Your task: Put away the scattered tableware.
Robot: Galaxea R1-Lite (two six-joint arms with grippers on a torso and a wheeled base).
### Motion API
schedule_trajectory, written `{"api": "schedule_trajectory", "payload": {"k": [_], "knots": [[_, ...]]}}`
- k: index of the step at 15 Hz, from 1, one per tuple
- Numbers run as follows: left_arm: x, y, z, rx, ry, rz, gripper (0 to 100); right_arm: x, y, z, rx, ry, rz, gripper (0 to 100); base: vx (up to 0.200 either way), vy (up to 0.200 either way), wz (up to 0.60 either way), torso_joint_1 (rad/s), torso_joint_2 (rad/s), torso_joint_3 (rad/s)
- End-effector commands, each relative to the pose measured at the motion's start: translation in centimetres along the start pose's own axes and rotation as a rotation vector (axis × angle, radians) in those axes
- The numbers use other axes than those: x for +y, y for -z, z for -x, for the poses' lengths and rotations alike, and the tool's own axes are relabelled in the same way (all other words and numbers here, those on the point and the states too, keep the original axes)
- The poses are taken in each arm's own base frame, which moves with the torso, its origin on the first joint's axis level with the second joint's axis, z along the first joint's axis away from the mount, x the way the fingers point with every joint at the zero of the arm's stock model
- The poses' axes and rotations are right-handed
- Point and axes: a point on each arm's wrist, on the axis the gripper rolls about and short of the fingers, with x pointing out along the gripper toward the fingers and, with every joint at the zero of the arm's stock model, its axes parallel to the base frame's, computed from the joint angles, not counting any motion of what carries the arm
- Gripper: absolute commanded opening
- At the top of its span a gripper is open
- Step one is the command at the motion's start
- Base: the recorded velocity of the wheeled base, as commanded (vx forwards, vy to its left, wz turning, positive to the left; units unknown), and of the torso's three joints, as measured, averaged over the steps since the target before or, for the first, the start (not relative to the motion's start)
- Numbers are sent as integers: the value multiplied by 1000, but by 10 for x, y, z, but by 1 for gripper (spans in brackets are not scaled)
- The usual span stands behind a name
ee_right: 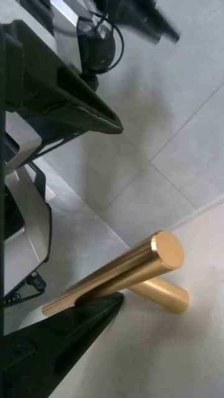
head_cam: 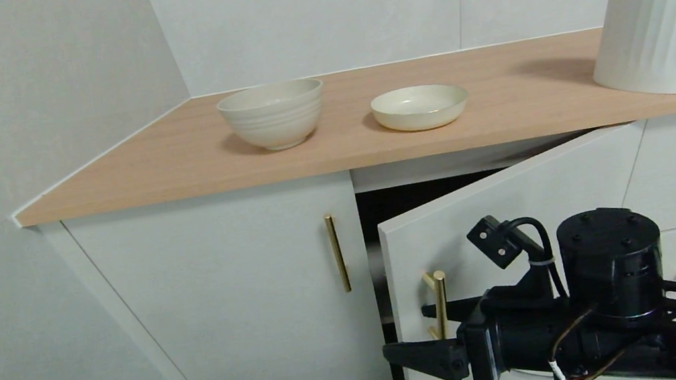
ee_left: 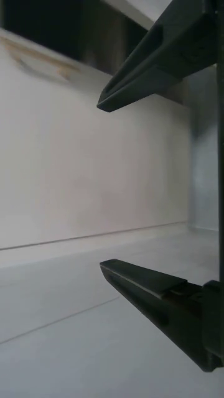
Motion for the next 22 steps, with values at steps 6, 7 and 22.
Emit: {"api": "schedule_trajectory", "payload": {"k": [6, 7, 22], "knots": [[-13, -154, -93, 265, 365, 26, 100, 2, 0, 5, -6, -9, 4, 100, 0, 0, 0, 0, 0, 0], [-15, -154, -111, 288, 396, 34, 100, 2, 0, 5, -5, -10, 4, 100, 0, 0, 0, 0, 0, 0], [-122, -16, -269, 588, 833, 273, 100, 4, 10, 3, 53, -55, -2, 100, 0, 0, 0, 0, 0, 0]]}}
